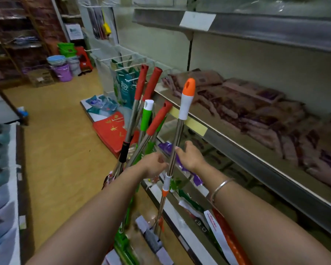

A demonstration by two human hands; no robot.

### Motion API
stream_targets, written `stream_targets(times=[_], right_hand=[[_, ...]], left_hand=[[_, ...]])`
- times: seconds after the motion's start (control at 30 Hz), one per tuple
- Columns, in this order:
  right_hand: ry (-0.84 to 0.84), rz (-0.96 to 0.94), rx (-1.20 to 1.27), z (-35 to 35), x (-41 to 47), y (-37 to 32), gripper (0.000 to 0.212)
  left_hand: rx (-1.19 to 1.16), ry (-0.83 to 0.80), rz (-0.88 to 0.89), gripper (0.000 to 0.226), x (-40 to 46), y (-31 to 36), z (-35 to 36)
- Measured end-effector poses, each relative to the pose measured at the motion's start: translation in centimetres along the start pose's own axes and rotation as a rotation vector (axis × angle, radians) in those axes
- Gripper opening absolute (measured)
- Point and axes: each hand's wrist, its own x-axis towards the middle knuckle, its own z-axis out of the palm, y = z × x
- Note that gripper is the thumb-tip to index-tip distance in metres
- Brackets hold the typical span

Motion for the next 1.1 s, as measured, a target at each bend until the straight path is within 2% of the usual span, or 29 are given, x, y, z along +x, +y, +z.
stream_targets(times=[0.13, 0.23, 0.33, 0.43, 0.53, 0.67, 0.73, 0.87, 1.1], right_hand=[[-0.013, 0.041, 0.080, 0.7, 3.3, 0.0, 0.055], [-0.009, 0.047, 0.153, 0.9, 4.8, 0.0, 0.056], [0.027, 0.023, 0.233, 0.7, 5.7, -0.2, 0.046], [0.074, -0.015, 0.289, 0.9, 6.3, -0.6, 0.043], [0.091, -0.038, 0.334, 1.4, 6.7, -0.8, 0.044], [0.113, -0.034, 0.342, 1.7, 6.9, -0.5, 0.045], [0.130, -0.039, 0.304, 1.8, 6.7, -0.5, 0.044], [0.156, -0.069, 0.193, 2.4, 5.6, -1.0, 0.043], [0.205, -0.143, 0.053, 3.5, 1.4, -2.5, 0.044]], left_hand=[[0.003, -0.061, -0.001, 0.016, 4.0, -0.6, 0.2], [0.009, -0.112, 0.002, 0.039, 5.8, -0.9, 0.6], [-0.015, -0.161, 0.039, 0.043, 7.6, -1.3, 1.3], [-0.075, -0.168, 0.086, 0.059, 9.7, -1.5, 2.0], [-0.179, -0.168, 0.111, 0.054, 11.2, -1.2, 3.1], [-0.215, -0.219, 0.111, 0.064, 11.9, -1.7, 4.3], [-0.186, -0.229, 0.103, 0.060, 11.8, -2.0, 4.4], [-0.177, -0.103, 0.160, 0.034, 10.8, -2.5, 4.5], [-0.119, 0.000, 0.244, 0.032, 6.5, -3.7, 4.0]])
